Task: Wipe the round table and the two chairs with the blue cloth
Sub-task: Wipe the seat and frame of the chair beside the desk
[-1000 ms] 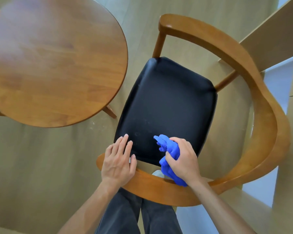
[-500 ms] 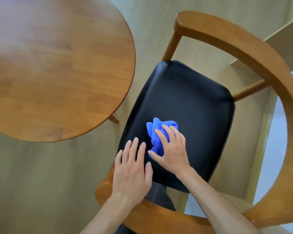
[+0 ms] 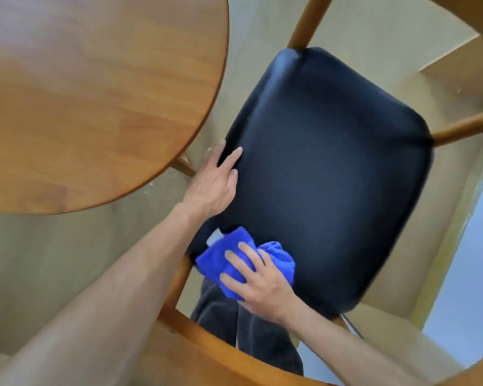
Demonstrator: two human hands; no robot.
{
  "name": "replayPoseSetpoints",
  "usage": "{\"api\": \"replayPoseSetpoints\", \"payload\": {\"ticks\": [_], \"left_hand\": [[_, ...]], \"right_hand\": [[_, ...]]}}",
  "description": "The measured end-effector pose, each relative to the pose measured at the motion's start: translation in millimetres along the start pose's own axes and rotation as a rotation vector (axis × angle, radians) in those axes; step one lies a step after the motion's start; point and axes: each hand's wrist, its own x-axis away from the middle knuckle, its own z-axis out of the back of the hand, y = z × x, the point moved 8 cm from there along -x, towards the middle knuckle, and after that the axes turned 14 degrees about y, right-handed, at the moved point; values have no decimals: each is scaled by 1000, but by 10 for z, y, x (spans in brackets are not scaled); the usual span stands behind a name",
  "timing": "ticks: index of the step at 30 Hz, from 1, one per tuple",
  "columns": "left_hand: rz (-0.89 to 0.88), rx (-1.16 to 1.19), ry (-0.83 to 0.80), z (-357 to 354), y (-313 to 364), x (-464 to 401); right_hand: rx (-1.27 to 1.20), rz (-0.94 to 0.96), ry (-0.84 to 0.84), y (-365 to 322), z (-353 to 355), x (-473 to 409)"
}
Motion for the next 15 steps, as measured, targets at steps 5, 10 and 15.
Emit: {"api": "replayPoseSetpoints", "payload": {"ticks": [5, 10, 15], "left_hand": [[-109, -38, -102, 5, 77, -134], [-11, 110, -51, 71, -17, -238], [-26, 97, -75, 25, 38, -141]], "right_hand": [[-64, 243, -34, 230, 86, -203], [158, -421, 146, 1435, 327, -826], [27, -105, 96, 520, 275, -248]]}}
